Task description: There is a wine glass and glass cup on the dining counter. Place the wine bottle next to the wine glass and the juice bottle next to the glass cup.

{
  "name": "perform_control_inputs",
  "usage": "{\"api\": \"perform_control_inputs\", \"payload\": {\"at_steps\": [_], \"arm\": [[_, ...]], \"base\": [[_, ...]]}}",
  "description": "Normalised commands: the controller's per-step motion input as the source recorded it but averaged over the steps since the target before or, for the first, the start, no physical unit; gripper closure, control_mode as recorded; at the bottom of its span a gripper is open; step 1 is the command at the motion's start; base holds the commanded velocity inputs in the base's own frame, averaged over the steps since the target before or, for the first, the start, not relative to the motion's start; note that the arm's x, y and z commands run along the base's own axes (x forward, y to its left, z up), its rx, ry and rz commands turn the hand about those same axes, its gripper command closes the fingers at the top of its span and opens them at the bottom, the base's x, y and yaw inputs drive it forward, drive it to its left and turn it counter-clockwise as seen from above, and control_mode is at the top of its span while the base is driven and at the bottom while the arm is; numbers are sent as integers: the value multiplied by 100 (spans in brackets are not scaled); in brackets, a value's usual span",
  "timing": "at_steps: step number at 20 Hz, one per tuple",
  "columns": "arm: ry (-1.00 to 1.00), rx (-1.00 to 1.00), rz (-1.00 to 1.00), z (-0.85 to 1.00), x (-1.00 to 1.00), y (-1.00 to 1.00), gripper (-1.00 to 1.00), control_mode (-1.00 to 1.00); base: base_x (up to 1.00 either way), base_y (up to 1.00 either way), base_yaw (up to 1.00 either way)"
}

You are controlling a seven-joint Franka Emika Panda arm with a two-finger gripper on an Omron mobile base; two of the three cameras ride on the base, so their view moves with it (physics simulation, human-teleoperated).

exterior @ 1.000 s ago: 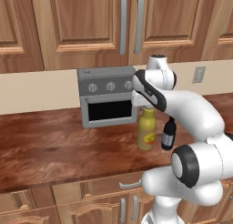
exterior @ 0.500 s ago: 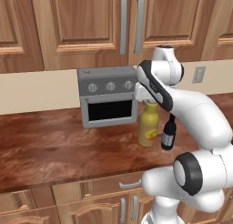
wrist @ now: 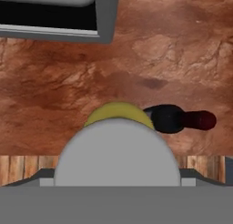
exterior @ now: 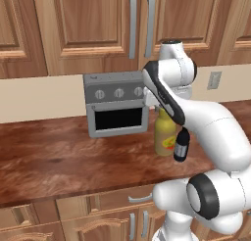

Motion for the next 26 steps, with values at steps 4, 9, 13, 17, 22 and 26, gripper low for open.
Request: {"api": "perform_control_inputs", "payload": {"at_steps": [4,9,13,17,22,26], "arm": [[2,-7,10,6,-6,2,100,-100],[0,0,3,0,0,0,100,-100],[0,0,0,0,0,0,100,-100],[-2,0,0,0,-5,2,100,-100],[-3,-1,0,0,-5,11,100,-100],[0,-4,0,0,0,18,100,-100]], "base": [[0,0,0],[0,0,0],[0,0,0],[0,0,0],[0,0,0],[0,0,0]]}}
